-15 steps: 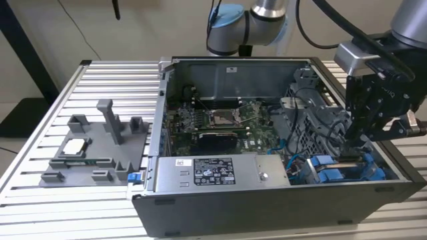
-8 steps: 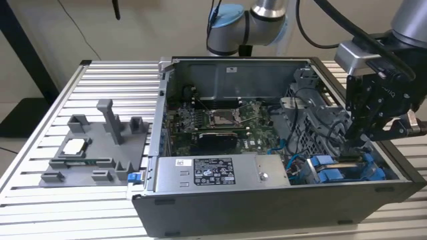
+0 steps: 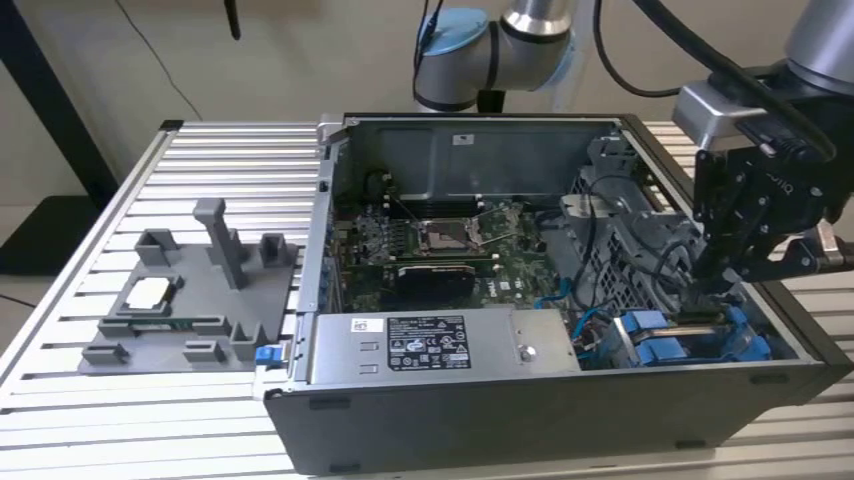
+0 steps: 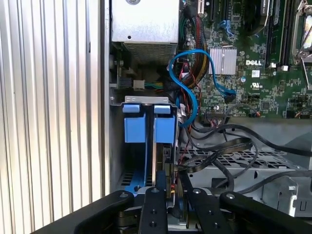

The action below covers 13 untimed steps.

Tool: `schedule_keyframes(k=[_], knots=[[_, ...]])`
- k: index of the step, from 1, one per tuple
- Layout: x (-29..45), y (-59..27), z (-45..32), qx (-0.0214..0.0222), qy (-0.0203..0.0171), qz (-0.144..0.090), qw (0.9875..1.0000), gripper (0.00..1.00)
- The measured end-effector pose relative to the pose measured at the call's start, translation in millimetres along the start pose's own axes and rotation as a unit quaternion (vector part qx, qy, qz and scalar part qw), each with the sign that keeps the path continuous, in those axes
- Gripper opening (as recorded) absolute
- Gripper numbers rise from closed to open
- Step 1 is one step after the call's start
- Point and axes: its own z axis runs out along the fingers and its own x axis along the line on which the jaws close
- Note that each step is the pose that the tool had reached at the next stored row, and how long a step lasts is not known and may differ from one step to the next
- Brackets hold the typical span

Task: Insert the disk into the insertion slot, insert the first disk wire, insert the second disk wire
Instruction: 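Insert the second disk wire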

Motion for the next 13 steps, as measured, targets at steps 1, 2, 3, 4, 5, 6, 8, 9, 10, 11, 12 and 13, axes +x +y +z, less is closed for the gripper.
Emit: schedule_keyframes(k=[1,2,3,4,5,6,8,9,10,11,12,13], knots=[[-0.1,-1.0,0.1,-0.0009,0.0007,0.0,1.0,0.25],[-0.1,-2.0,0.0,-0.0019,0.0014,0.0,1.0,0.25],[-0.1,-2.2,0.0,-0.0019,0.0014,0.0,1.0,0.25],[-0.1,-2.4,0.1,-0.002,0.0015,0.0,1.0,0.25],[-0.2,-3.4,0.2,-0.0032,0.0028,0.0,1.0,0.25],[-0.2,-3.9,0.1,-0.0035,0.003,0.0,1.0,0.25],[-0.2,-4.2,0.1,-0.0035,0.003,0.0,1.0,0.25],[-0.2,-4.2,0.1,-0.0036,0.003,0.0,1.0,0.25],[-0.2,-4.3,0.2,-0.0036,0.003,0.0,1.0,0.25],[-0.2,-4.3,0.2,-0.0036,0.003,0.0,1.0,0.25],[-0.2,-4.3,0.2,-0.0036,0.003,0.0,1.0,0.25],[-0.2,-4.4,0.2,-0.0036,0.003,0.0,1.0,0.25]])
